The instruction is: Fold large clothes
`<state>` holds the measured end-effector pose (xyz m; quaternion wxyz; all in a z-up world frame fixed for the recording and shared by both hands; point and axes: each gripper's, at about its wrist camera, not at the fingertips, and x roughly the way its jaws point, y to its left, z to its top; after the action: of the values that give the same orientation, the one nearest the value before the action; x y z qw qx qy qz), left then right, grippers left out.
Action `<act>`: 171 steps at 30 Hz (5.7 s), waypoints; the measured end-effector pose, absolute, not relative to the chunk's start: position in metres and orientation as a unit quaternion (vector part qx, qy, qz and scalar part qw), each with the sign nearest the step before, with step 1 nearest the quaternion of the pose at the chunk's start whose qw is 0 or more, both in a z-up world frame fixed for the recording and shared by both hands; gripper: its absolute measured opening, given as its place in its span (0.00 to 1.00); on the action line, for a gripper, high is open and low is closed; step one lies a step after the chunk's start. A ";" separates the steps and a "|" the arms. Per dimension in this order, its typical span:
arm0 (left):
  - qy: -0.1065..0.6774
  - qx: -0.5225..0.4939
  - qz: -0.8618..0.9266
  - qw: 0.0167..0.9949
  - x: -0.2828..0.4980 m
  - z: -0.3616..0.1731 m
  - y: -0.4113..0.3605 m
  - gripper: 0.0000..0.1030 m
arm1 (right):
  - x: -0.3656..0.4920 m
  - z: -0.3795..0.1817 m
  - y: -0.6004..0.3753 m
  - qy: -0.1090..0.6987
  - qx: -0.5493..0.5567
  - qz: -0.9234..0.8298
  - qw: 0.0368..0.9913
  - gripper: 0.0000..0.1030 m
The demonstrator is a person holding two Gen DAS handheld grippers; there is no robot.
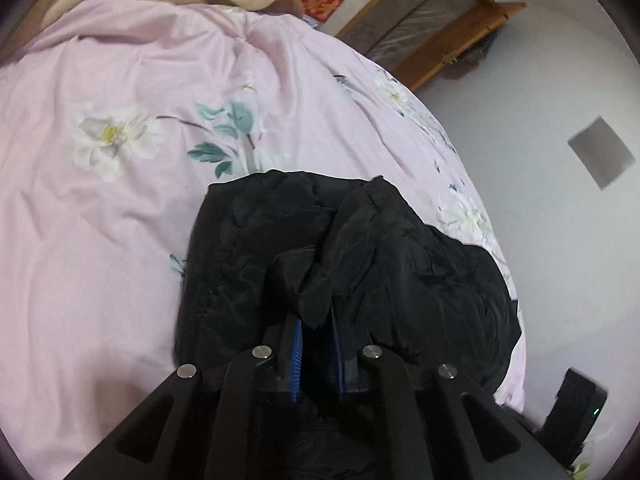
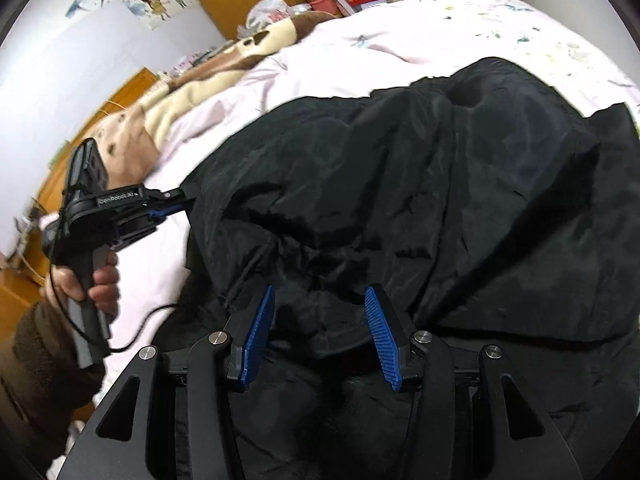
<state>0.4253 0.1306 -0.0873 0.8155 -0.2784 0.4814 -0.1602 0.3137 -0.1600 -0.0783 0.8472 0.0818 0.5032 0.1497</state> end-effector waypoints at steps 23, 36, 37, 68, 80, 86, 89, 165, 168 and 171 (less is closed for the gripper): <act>0.489 -0.070 -0.158 0.855 0.417 -0.085 0.003 0.58 | 0.353 -0.086 -0.199 0.443 -0.042 0.048 0.894 0.48; 0.512 -0.102 -0.158 0.838 0.419 -0.117 0.005 0.60 | 0.353 -0.121 -0.204 0.472 -0.032 0.041 0.880 0.48; 0.514 -0.109 -0.159 0.836 0.419 -0.116 0.008 0.60 | 0.354 -0.122 -0.204 0.475 -0.032 0.040 0.879 0.48; 0.474 -0.130 -0.151 0.858 0.203 -0.003 0.110 0.64 | 0.141 0.026 -0.222 0.380 0.036 0.015 0.924 0.49; 0.488 -0.134 -0.126 0.853 0.123 -0.021 0.167 0.64 | 0.069 0.005 -0.264 0.399 0.065 -0.042 0.914 0.49; 0.464 -0.106 -0.091 0.874 0.080 0.017 0.214 0.64 | 0.043 0.011 -0.275 0.393 0.062 -0.056 0.916 0.49; 0.454 -0.105 -0.077 0.882 0.067 0.031 0.231 0.67 | 0.035 0.016 -0.277 0.388 0.064 -0.054 0.918 0.49; 0.456 -0.188 -0.119 0.862 0.312 0.055 0.132 0.21 | 0.203 0.087 -0.287 0.444 0.084 -0.024 0.892 0.15; 0.459 -0.200 -0.110 0.858 0.348 0.052 0.136 0.21 | 0.234 0.090 -0.291 0.447 0.082 -0.028 0.890 0.15; 0.472 -0.207 -0.098 0.852 0.380 0.042 0.137 0.21 | 0.271 0.089 -0.293 0.456 0.085 -0.029 0.885 0.15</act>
<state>0.3800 0.1373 0.0421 0.8515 -0.2070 0.4717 -0.0978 0.2705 -0.2935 0.0886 0.8853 0.0850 0.4562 -0.0291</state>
